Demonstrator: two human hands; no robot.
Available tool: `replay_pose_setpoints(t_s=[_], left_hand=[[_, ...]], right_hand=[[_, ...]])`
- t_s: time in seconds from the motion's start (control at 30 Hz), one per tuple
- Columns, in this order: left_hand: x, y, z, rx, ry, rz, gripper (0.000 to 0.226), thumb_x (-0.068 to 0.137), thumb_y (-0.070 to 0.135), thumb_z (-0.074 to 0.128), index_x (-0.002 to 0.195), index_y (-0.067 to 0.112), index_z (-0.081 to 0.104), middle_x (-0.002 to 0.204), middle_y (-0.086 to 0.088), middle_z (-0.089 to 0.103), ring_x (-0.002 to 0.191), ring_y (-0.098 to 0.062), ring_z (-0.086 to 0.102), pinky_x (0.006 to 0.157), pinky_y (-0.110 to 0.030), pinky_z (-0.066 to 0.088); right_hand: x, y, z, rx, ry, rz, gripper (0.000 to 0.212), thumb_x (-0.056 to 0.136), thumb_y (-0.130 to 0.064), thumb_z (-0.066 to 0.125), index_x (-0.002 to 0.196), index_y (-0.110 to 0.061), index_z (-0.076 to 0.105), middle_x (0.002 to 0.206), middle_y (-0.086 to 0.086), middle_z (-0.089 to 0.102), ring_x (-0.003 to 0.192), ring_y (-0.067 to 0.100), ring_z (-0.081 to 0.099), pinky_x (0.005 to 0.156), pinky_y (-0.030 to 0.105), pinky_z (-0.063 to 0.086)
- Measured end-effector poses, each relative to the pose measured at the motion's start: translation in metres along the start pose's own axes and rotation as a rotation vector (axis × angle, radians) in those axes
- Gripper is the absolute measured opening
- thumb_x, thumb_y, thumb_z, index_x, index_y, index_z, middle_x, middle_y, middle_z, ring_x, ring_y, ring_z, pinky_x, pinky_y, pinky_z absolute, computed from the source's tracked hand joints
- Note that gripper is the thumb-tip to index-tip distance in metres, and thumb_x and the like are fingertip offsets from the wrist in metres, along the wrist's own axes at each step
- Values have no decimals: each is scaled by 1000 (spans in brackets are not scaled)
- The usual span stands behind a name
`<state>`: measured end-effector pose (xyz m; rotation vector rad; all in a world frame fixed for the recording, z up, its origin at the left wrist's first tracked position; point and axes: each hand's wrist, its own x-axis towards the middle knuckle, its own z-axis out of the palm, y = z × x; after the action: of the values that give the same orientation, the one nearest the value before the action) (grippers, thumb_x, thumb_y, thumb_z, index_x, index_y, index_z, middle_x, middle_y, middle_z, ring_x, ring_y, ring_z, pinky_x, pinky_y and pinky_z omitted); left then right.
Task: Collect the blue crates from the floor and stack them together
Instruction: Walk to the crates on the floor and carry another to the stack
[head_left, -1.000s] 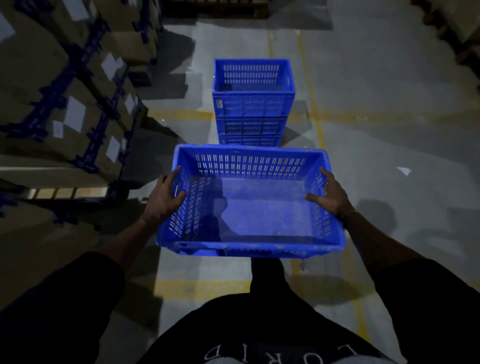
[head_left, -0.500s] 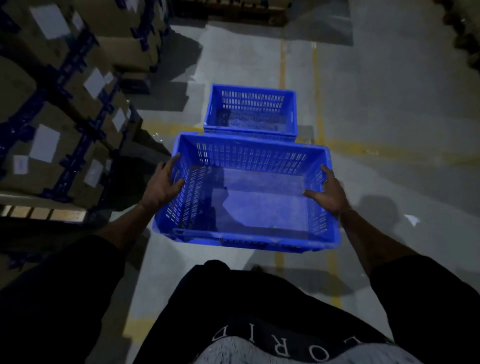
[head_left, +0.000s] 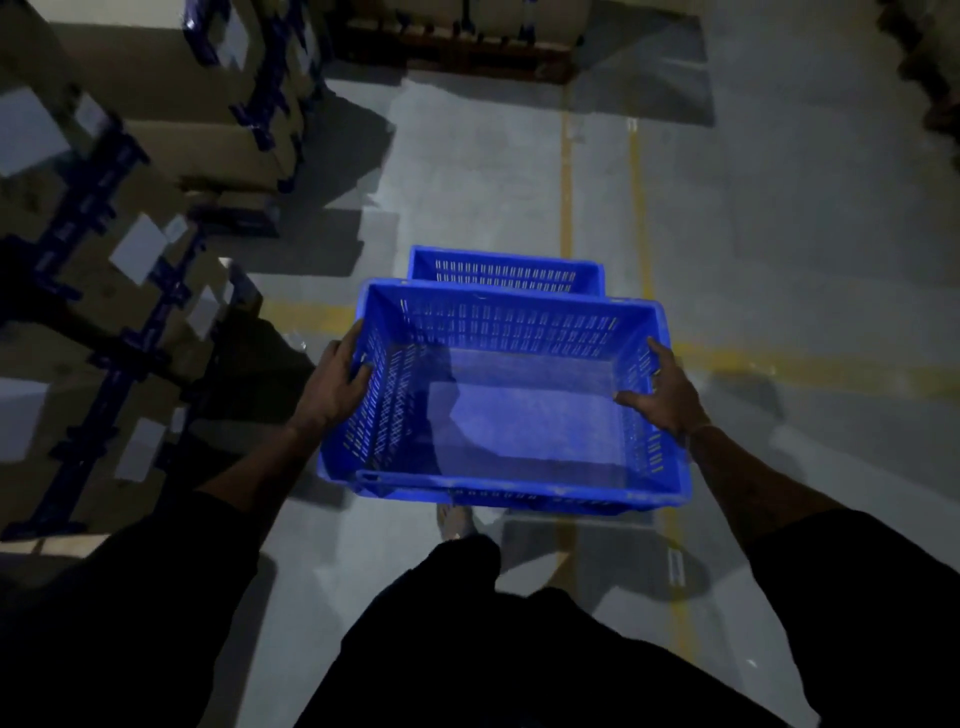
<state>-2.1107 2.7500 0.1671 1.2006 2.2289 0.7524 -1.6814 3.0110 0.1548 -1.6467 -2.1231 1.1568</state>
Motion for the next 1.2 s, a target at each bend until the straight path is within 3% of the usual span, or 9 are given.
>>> replay_pose_setpoints(t_s=[0.13, 0.27, 0.37, 0.43, 0.63, 0.77, 0.93, 1.1, 1.2], left_hand=[[74, 1, 4, -15, -21, 50, 65, 102, 47, 38, 162, 37, 13, 138, -16, 48, 112, -30, 61, 96, -44, 49], [143, -7, 16, -64, -56, 102, 65, 101, 50, 39, 161, 40, 15, 130, -11, 55, 99, -25, 69, 86, -51, 59], [189, -22, 29, -20, -58, 80, 70, 99, 51, 37, 162, 39, 10, 129, -13, 55, 100, -30, 67, 83, -55, 58], [208, -19, 37, -15, -16, 114, 69, 97, 48, 36, 162, 35, 15, 126, -15, 56, 103, -33, 62, 84, -52, 55], [259, 7, 42, 17, 98, 103, 65, 86, 50, 29, 150, 43, 16, 114, -20, 54, 89, -20, 51, 76, -34, 38], [290, 12, 40, 73, 98, 80, 62, 89, 51, 34, 148, 49, 17, 114, -10, 52, 88, -18, 52, 76, -35, 40], [312, 7, 39, 137, 106, 62, 67, 101, 20, 54, 160, 29, 23, 118, -17, 55, 91, -25, 58, 81, -47, 52], [290, 13, 34, 85, 108, 87, 70, 90, 44, 40, 154, 46, 11, 123, -23, 53, 91, -21, 51, 82, -37, 42], [291, 7, 31, 67, 112, 101, 73, 89, 43, 38, 158, 38, 16, 117, -20, 52, 91, -26, 53, 81, -35, 40]], right_hand=[[71, -13, 9, -32, 4, 53, 108, 76, -23, 90, 160, -30, 23, 150, 13, 49, 128, 38, 54, 93, 41, 49], [133, -17, 17, -95, 9, 68, 120, 80, -25, 86, 161, -41, -2, 137, 22, 59, 113, 40, 63, 86, 45, 52], [174, -17, 25, -90, 12, 85, 121, 87, -27, 79, 157, -42, -18, 136, 25, 59, 115, 42, 62, 85, 42, 51], [200, -15, 29, -96, 21, 101, 109, 93, -28, 72, 159, -38, -15, 137, 23, 59, 113, 43, 63, 78, 37, 45], [261, -23, 22, -77, 106, 97, 68, 107, -25, 41, 163, -33, 2, 96, 27, 67, 85, 43, 65, 70, 35, 38], [289, -31, 17, -96, 184, 90, 61, 107, -20, 39, 162, -31, 14, 101, 33, 66, 85, 47, 63, 70, 33, 36], [308, -39, 12, -116, 203, 59, 61, 105, -13, 41, 161, -25, 21, 102, 36, 65, 88, 49, 62, 69, 32, 32], [292, -40, 19, -60, 177, 89, 63, 106, -24, 43, 161, -34, 15, 110, 26, 68, 94, 45, 65, 76, 35, 41], [292, -42, 22, -49, 183, 109, 61, 107, -27, 41, 161, -36, 15, 112, 27, 67, 94, 46, 65, 78, 40, 45]])
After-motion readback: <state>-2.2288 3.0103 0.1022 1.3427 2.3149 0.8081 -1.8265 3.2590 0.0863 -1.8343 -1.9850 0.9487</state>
